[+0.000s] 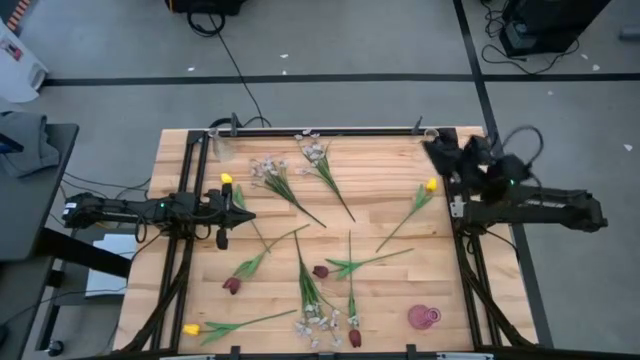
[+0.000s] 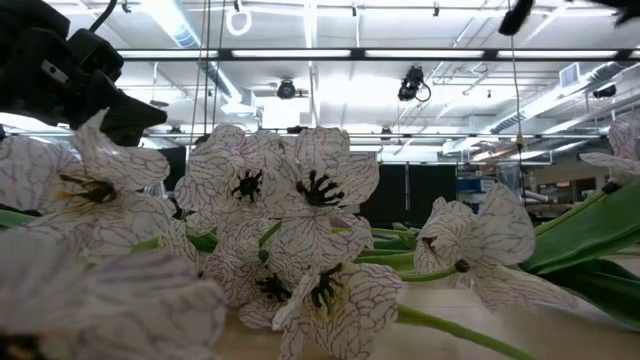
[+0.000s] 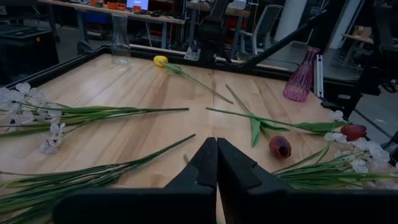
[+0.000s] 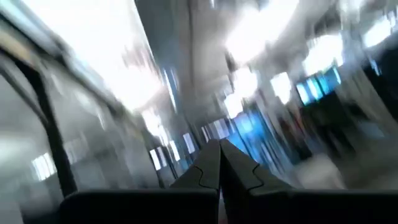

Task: Sort flowers into vase by color
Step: Put the top left yellow flower into the left transparent vase

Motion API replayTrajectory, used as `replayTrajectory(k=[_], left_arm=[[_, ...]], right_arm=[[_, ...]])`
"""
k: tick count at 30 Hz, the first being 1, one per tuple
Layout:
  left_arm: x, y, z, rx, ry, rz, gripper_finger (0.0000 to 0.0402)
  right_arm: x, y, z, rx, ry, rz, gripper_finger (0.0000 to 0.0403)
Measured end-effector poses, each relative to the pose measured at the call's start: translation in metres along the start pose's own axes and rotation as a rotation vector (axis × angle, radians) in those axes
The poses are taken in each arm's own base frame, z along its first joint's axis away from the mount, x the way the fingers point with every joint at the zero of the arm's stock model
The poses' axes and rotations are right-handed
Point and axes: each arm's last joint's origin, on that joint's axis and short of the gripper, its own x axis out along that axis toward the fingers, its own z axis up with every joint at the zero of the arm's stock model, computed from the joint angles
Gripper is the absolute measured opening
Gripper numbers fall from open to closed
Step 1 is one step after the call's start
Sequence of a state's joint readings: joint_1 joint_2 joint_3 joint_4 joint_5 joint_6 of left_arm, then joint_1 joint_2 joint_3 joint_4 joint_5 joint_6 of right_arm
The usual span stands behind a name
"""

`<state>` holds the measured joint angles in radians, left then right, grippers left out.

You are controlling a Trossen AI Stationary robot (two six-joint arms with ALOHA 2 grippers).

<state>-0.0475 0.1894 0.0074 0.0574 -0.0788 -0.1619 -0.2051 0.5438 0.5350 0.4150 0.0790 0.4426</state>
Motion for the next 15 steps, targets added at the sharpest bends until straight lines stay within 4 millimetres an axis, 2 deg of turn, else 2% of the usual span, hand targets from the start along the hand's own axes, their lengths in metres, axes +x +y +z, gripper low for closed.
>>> replayTrajectory(k=[2,4,9,15], left_arm=[[0.0,0.0,0.0,0.0,0.0,0.0,0.0008],[0.0,0.0,0.0,0.0,0.0,0.0,0.0008],[0.0,0.0,0.0,0.0,0.0,0.0,0.0008],[0.0,0.0,0.0,0.0,0.0,0.0,0.0008]], right_arm=[[0.014,0.005,0.007,-0.026,0.178,-0.08,0.0011],[0.027,0.01,0.014,0.018,0.258,-0.122,0.0011],[0.055,0.023,0.035,0.289,0.175,-0.111,0.0012],[0.077,0.025,0.042,0.255,0.005,-0.069,0.0011]])
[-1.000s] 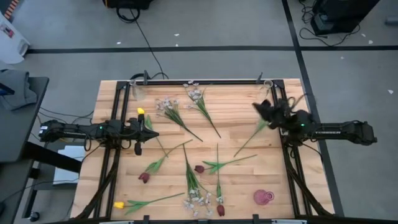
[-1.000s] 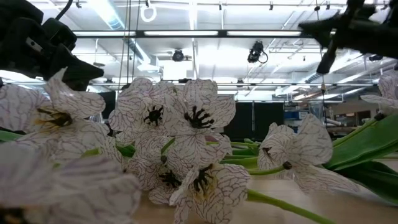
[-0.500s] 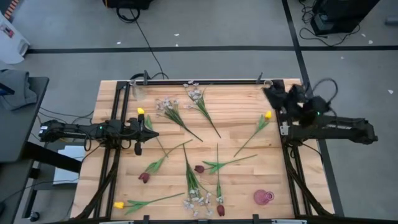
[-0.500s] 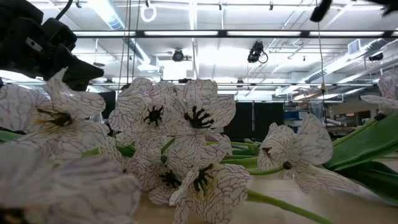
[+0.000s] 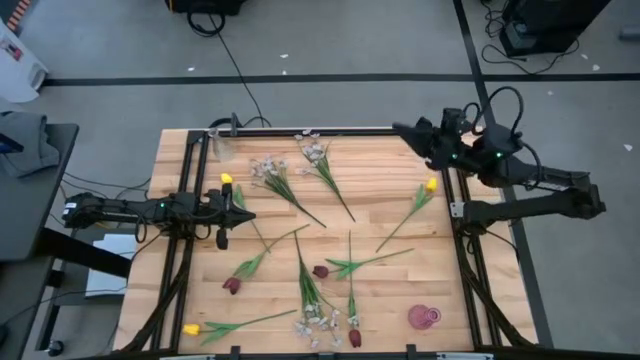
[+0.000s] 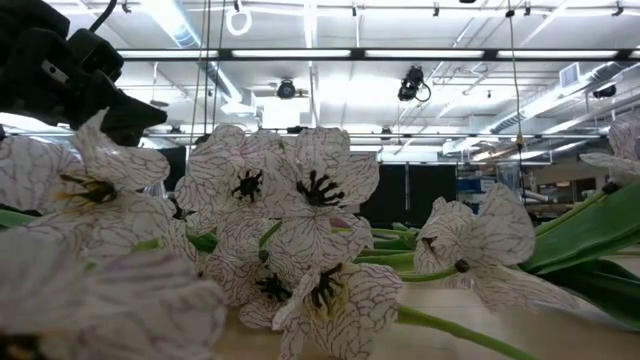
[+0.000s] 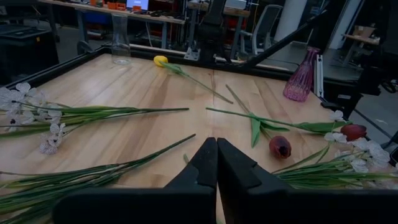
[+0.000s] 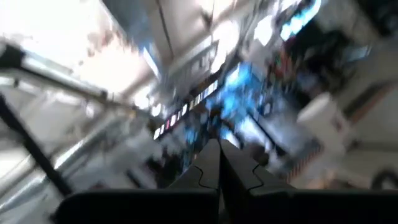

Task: Sort flowers into vase by color
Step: Put the top left yellow flower into the left transparent vase

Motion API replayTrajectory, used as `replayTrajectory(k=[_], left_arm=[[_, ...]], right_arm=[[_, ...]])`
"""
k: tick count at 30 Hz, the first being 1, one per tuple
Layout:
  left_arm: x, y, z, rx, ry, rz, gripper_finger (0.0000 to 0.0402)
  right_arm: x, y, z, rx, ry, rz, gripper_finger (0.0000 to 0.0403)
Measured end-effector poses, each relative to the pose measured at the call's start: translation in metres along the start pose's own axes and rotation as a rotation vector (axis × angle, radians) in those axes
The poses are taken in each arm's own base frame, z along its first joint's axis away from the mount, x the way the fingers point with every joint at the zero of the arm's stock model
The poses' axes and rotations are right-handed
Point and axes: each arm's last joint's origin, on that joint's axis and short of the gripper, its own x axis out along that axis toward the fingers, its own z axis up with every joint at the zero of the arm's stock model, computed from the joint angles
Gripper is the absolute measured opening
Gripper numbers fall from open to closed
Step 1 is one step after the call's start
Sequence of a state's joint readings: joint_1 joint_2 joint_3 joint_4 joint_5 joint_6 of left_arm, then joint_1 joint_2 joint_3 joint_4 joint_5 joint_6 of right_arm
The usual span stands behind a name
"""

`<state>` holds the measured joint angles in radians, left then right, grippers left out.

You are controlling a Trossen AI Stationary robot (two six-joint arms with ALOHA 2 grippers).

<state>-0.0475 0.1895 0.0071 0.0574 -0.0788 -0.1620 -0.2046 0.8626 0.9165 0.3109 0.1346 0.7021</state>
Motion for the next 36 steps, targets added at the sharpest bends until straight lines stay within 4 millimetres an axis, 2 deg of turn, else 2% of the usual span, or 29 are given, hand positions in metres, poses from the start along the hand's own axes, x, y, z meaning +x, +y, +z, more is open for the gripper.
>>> replayTrajectory(k=[3,7,14,20,23,25,27,29,31,36], left_arm=[[0.0,0.0,0.0,0.0,0.0,0.0,0.0008],[0.0,0.0,0.0,0.0,0.0,0.0,0.0008],[0.0,0.003,0.001,0.107,-0.012,0.089,0.0008],[0.0,0.003,0.001,0.081,-0.021,0.101,0.0008],[0.0,0.001,0.008,-0.169,-0.1,0.054,0.0008],[-0.001,0.001,0.016,-0.49,-0.192,0.044,0.0008],[-0.003,0.001,0.022,-0.906,-0.275,-0.018,0.0008],[-0.004,0.0,0.028,-1.183,-0.326,-0.1,0.0008],[-0.005,-0.001,0.032,-1.319,-0.354,-0.155,0.0008],[-0.006,-0.002,0.036,-1.453,-0.368,-0.236,0.0008]], right_arm=[[0.007,0.001,0.002,0.016,-0.079,0.028,0.0011],[0.015,0.0,-0.003,0.016,-0.083,0.051,0.0012],[0.037,-0.014,-0.036,0.138,0.081,0.015,0.0013],[0.049,-0.022,-0.06,0.234,0.157,-0.017,0.0028],[0.051,-0.022,-0.064,0.259,0.172,-0.023,0.003],[0.051,-0.021,-0.065,0.269,0.175,-0.02,0.003],[0.05,-0.019,-0.065,0.268,0.179,-0.015,0.003],[0.049,-0.018,-0.065,0.268,0.18,-0.011,0.003],[0.048,-0.017,-0.063,0.268,0.175,-0.003,0.003],[0.048,-0.017,-0.063,0.226,0.177,-0.002,0.003]])
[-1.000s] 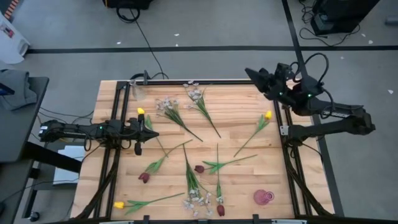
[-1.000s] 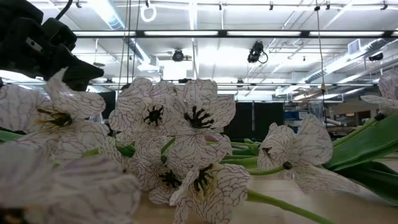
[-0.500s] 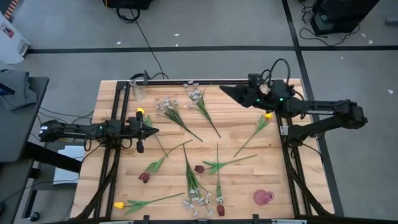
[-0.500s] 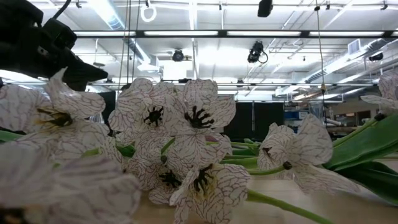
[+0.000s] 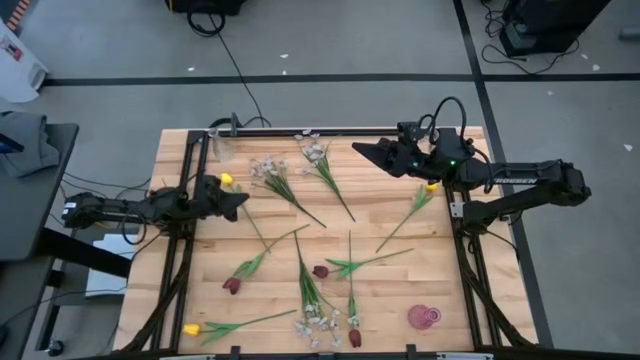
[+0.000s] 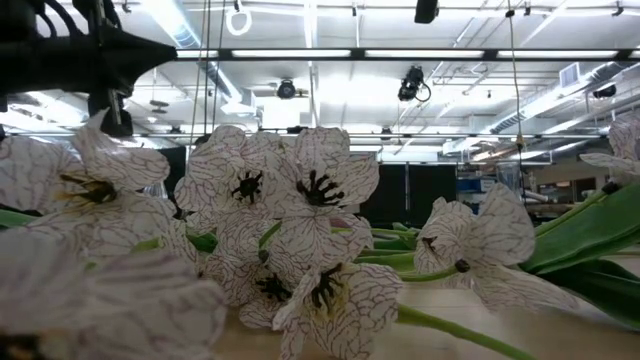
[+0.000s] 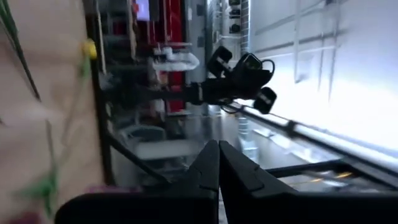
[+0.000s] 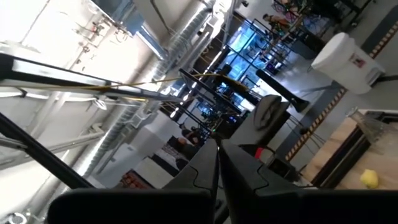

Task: Sort flowers into vase by color
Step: Put the top left yellow flower into the left transparent vase

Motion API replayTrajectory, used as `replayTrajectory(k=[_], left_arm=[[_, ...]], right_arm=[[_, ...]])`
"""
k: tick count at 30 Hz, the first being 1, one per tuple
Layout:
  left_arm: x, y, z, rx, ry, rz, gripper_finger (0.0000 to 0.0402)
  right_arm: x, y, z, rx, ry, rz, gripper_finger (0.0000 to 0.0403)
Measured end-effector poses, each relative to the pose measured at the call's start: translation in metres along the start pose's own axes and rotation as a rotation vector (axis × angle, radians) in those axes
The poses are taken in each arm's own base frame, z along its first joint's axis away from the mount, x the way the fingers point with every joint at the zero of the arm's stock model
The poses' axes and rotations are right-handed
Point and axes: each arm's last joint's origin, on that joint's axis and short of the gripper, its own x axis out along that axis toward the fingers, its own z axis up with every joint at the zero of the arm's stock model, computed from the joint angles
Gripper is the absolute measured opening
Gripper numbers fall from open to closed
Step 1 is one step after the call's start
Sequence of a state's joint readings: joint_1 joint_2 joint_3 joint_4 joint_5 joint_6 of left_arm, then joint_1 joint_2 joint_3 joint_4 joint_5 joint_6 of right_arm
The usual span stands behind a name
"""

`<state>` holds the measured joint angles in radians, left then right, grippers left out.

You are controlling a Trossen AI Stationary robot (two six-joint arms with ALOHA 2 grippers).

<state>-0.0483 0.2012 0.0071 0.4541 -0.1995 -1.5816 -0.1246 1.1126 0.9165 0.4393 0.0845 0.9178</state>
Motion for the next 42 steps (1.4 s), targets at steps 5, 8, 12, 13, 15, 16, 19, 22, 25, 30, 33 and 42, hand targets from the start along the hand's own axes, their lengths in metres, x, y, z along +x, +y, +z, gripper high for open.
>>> replayTrajectory(k=[5,8,12,13,15,16,19,22,25,30,33,42], left_arm=[[0.0,-0.003,0.0,-0.096,0.01,-0.034,0.0008],[0.0,-0.002,0.002,-0.072,-0.057,-0.026,0.0008],[0.001,-0.001,0.004,-0.059,-0.112,-0.005,0.0008],[0.002,0.0,0.003,-0.063,-0.106,0.028,0.0008],[0.006,-0.007,0.001,-0.048,-0.075,0.119,0.0008],[0.009,-0.012,0.0,-0.036,-0.055,0.19,0.0008],[0.014,-0.038,-0.003,0.023,0.008,0.467,0.0008],[0.018,-0.064,-0.005,0.102,0.002,0.802,0.0008],[0.029,-0.085,-0.005,0.188,-0.067,1.075,0.0008],[0.071,-0.083,-0.012,0.256,-0.144,1.406,0.0008],[0.104,-0.062,-0.02,0.235,-0.117,1.557,0.0007],[0.172,0.009,-0.046,0.143,-0.115,1.997,0.0009]], right_arm=[[0.0,-0.002,-0.001,-0.031,0.015,-0.02,0.003],[0.0,-0.002,-0.002,-0.034,0.019,-0.024,0.003],[0.0,-0.003,-0.002,-0.046,0.026,-0.034,0.003],[0.0,-0.003,-0.002,-0.054,0.027,-0.035,0.003],[0.0,-0.004,-0.003,-0.061,0.038,-0.031,0.003],[0.0,-0.004,-0.003,-0.061,0.048,-0.027,0.003],[0.0,-0.005,-0.004,-0.065,0.084,-0.016,0.003],[0.0,-0.007,-0.005,-0.092,0.113,-0.021,0.003],[0.0,-0.01,-0.005,-0.123,0.126,-0.043,0.003],[-0.001,-0.017,-0.007,-0.179,0.164,-0.096,0.003],[-0.003,-0.021,-0.009,-0.196,0.207,-0.132,0.003],[-0.052,-0.013,0.007,-0.395,0.363,-0.23,0.003]])
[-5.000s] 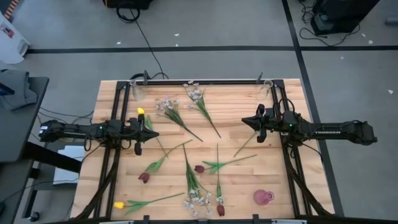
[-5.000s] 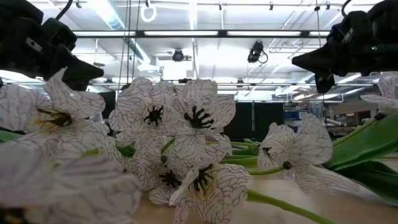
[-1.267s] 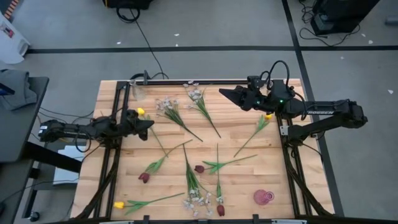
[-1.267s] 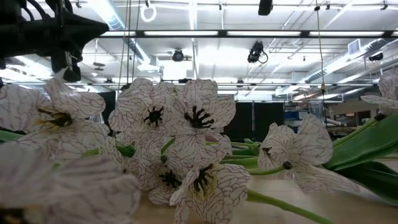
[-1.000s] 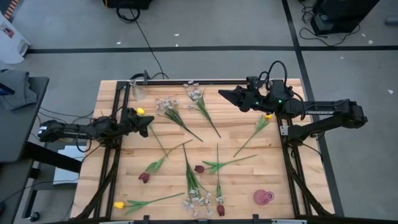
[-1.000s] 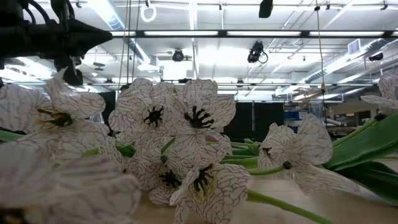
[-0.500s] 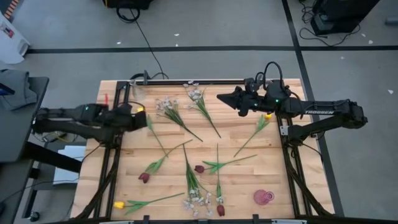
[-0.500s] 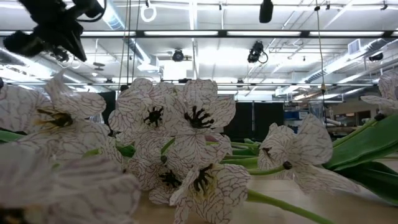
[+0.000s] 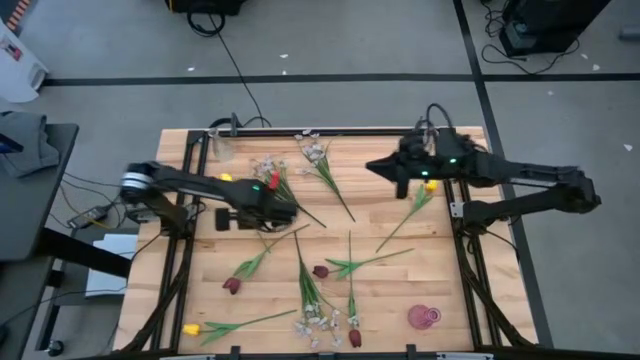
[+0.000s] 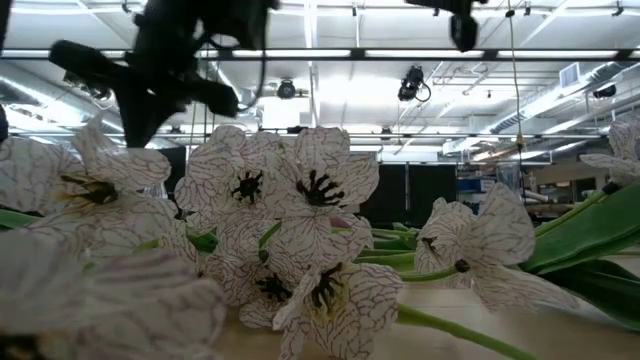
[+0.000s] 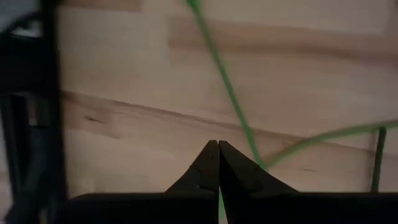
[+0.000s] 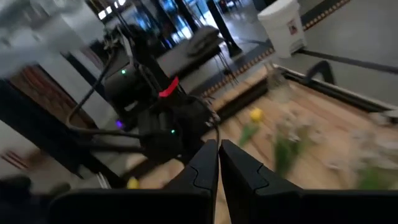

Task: Sort flowers into vase by color
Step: Put the top left yellow flower into the left transparent vase

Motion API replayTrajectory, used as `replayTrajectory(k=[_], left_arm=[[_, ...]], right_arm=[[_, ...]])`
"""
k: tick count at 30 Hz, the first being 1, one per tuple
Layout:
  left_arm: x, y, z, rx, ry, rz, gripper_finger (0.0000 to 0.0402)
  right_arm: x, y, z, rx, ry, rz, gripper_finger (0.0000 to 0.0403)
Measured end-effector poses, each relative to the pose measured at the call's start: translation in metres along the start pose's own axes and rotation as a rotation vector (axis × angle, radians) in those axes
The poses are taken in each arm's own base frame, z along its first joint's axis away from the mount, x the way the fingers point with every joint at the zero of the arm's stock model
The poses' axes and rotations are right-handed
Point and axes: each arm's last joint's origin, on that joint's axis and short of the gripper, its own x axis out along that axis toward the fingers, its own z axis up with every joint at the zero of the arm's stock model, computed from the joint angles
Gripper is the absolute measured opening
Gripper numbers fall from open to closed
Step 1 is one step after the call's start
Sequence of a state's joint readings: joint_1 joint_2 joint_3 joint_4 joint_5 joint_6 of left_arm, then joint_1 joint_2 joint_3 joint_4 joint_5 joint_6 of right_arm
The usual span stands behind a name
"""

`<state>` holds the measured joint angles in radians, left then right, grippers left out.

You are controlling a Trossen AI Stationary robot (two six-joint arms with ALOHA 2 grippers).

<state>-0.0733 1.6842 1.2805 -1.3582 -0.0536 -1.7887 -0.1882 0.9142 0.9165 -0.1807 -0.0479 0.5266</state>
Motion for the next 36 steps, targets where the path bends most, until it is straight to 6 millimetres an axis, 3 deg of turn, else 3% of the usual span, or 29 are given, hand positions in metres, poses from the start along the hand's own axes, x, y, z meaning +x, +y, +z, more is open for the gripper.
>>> replayTrajectory(k=[6,10,14,19,23,26,32,36], left_arm=[[0.012,-0.051,-0.017,0.0,0.061,-0.207,0.0043],[0.007,-0.062,-0.015,-0.033,0.092,-0.325,0.0093],[-0.001,-0.048,-0.008,-0.052,0.086,-0.268,0.0159],[-0.008,-0.016,0.005,-0.043,0.069,-0.05,0.0255],[0.0,-0.001,0.015,-0.079,0.082,0.019,0.0318],[0.015,0.005,0.018,-0.172,0.104,-0.026,0.0337],[0.049,0.006,0.015,-0.339,0.16,-0.211,0.0336],[0.06,0.011,0.013,-0.397,0.153,-0.205,0.0332]], right_arm=[[-0.049,-0.001,0.008,-0.095,-0.047,0.019,0.003],[-0.071,0.0,0.012,-0.134,-0.089,0.062,0.003],[-0.082,-0.001,0.011,-0.158,-0.072,0.107,0.003],[-0.083,-0.001,0.006,-0.154,-0.001,0.155,0.003],[-0.083,-0.001,0.004,-0.151,0.033,0.185,0.003],[-0.083,-0.001,0.004,-0.152,0.034,0.191,0.003],[-0.086,0.0,0.004,-0.154,0.035,0.212,0.003],[-0.086,0.0,0.004,-0.149,0.032,0.212,0.003]])
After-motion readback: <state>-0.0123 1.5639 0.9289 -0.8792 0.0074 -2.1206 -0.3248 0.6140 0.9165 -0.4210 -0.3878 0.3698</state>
